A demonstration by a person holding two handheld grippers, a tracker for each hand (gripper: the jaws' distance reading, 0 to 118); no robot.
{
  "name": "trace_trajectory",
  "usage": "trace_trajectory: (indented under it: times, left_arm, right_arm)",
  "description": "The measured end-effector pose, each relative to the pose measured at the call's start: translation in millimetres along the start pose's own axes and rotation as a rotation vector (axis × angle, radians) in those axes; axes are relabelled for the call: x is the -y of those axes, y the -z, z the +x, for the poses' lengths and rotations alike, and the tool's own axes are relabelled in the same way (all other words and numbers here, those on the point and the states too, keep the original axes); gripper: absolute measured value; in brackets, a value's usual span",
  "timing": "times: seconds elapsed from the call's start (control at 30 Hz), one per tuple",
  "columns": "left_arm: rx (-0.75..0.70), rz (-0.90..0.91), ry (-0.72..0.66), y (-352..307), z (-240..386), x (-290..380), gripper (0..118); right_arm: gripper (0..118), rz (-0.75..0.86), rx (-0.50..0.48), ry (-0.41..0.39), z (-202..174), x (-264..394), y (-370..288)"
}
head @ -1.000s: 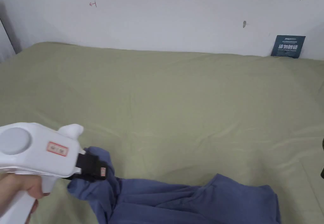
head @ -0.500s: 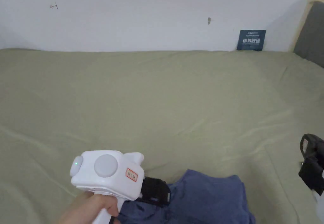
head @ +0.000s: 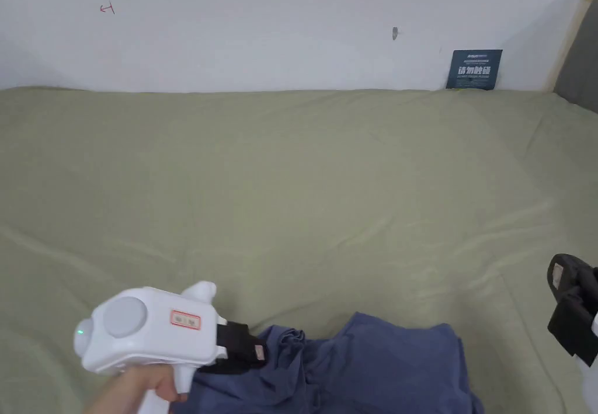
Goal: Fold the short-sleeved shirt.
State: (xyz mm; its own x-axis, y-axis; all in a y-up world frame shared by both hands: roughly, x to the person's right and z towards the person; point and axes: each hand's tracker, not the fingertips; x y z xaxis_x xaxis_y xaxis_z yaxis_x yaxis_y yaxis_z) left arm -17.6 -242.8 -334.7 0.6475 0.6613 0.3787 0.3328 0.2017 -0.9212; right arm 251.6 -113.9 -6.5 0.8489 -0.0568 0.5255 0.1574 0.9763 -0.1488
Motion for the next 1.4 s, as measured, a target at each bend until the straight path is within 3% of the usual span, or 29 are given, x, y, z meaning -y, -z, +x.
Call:
trace_trajectory:
  times: [0.1,0.17,0.27,0.33,0.43,0.53,0.67,0.77,0.8,0.83,0.9,0.93,1.07,1.17,1.2,1.23,1.27,1.3,1.33,1.4]
  left_arm:
    - [0.053,-0.128,-0.046,50.3,7.4,22.8,0]
    - [0.002,-0.159,-0.015,68.5,10.9,29.8,0]
    - [-0.023,-0.085,0.047,45.7,22.5,31.2,0]
    - [-0.042,-0.009,0.142,11.2,29.2,30.2,0]
    - [-0.044,0.088,0.17,-56.4,22.3,30.9,0]
    - [-0.121,0.183,0.127,-114.2,-13.6,31.9,0]
    - [-0.201,0.204,-0.011,-133.6,-77.0,34.4,0]
    - [-0.087,0.199,-0.068,-128.9,-103.5,35.2,1]
    - [0.01,0.199,-0.099,-124.7,-111.7,35.9,12]
    - [0.087,0.181,-0.127,-118.6,-119.3,34.1,39]
    - [0.224,0.141,-0.182,-103.5,-127.5,32.0,110]
    - [0.258,0.145,-0.183,-98.2,-129.7,30.6,113]
    - [0.216,0.093,-0.137,-67.4,-128.8,23.0,112]
    - [0.276,0.09,-0.131,-54.7,-125.4,20.7,111]
    - [0.295,0.091,-0.13,-51.1,-124.1,18.6,103]
    - [0.28,0.095,-0.143,-49.0,-121.9,17.1,81]
    - [0.214,0.09,-0.155,-45.7,-119.7,15.3,39]
    - [0.13,0.08,-0.132,-42.5,-118.1,15.9,12]
    - [0.092,0.076,-0.122,-40.6,-115.8,17.0,12]
    - [0.15,0.087,-0.13,-50.7,-117.2,16.3,12]
  right_arm:
    - [1,-0.017,-0.001,-0.011,0.3,2.2,-2.0]
    - [1,-0.027,0.004,-0.016,0.8,3.7,-2.0]
    - [1,-0.035,0.001,-0.017,0.6,4.6,-0.9]
    - [1,-0.037,-0.002,-0.023,-2.2,4.7,1.1]
    - [1,-0.039,-0.015,-0.02,-9.0,4.6,5.2]
    - [1,-0.041,-0.034,-0.024,-18.4,4.9,8.9]
    - [1,-0.045,-0.056,-0.038,-30.4,4.7,11.1]
    - [1,-0.048,-0.064,-0.048,-38.2,4.4,12.0]
    - [1,-0.043,-0.08,-0.051,-40.2,4.4,11.0]
    - [1,-0.045,-0.078,-0.054,-43.1,3.8,10.3]
    - [1,-0.044,-0.085,-0.069,-47.6,3.0,9.6]
    - [1,-0.044,-0.086,-0.075,-48.3,3.2,9.6]
    - [1,-0.045,-0.09,-0.084,-49.6,1.8,9.9]
    - [1,-0.046,-0.087,-0.09,-48.4,1.1,10.7]
    - [1,-0.046,-0.086,-0.091,-47.1,0.7,10.9]
    - [1,-0.047,-0.085,-0.091,-46.1,0.4,11.1]
    - [1,-0.049,-0.084,-0.093,-44.7,0.0,11.1]
    - [1,-0.048,-0.084,-0.093,-43.3,-0.2,10.4]
    - [1,-0.043,-0.081,-0.093,-41.7,-0.1,9.4]
    - [1,-0.042,-0.078,-0.09,-38.1,-2.0,7.7]
